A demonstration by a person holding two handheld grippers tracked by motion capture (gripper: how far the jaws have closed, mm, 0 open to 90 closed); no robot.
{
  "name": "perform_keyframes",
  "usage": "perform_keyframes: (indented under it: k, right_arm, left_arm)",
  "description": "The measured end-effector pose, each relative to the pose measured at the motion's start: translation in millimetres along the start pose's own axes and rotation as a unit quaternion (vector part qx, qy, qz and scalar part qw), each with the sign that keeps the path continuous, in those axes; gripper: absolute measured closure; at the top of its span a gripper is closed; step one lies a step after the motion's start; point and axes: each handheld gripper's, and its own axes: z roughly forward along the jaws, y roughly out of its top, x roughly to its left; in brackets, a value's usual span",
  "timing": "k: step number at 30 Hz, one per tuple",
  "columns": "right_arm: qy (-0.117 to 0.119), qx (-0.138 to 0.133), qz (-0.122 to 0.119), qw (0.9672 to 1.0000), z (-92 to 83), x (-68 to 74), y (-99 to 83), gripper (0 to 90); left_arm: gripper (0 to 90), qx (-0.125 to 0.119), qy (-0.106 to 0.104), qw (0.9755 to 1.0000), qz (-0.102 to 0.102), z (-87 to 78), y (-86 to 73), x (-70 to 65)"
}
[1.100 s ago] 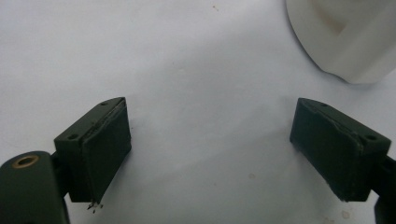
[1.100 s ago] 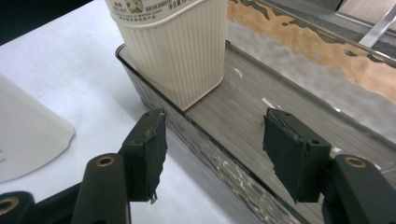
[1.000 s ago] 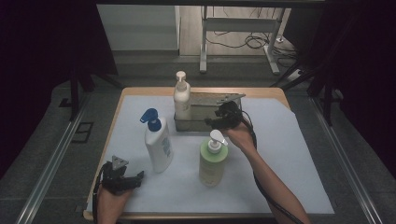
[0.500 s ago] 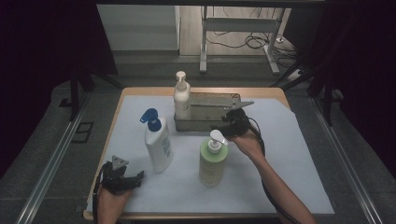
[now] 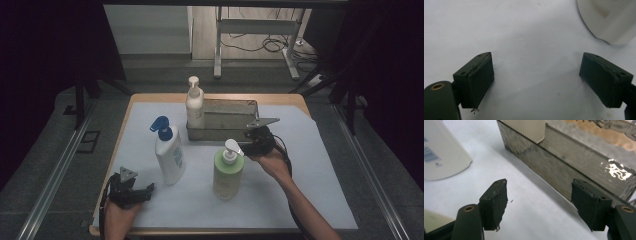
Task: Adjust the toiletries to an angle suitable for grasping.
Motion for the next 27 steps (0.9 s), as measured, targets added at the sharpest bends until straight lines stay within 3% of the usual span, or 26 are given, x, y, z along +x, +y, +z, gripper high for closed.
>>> perform_keyframes:
  k: [27]
  right_arm:
    - [0.006,0.008,-0.014,0.9999,-41.3,8.7,-46.3,22.2]
  left_arm:
    - [12.2,0.001,0.0,1.0,0.001,-0.1,0.1,-0.1]
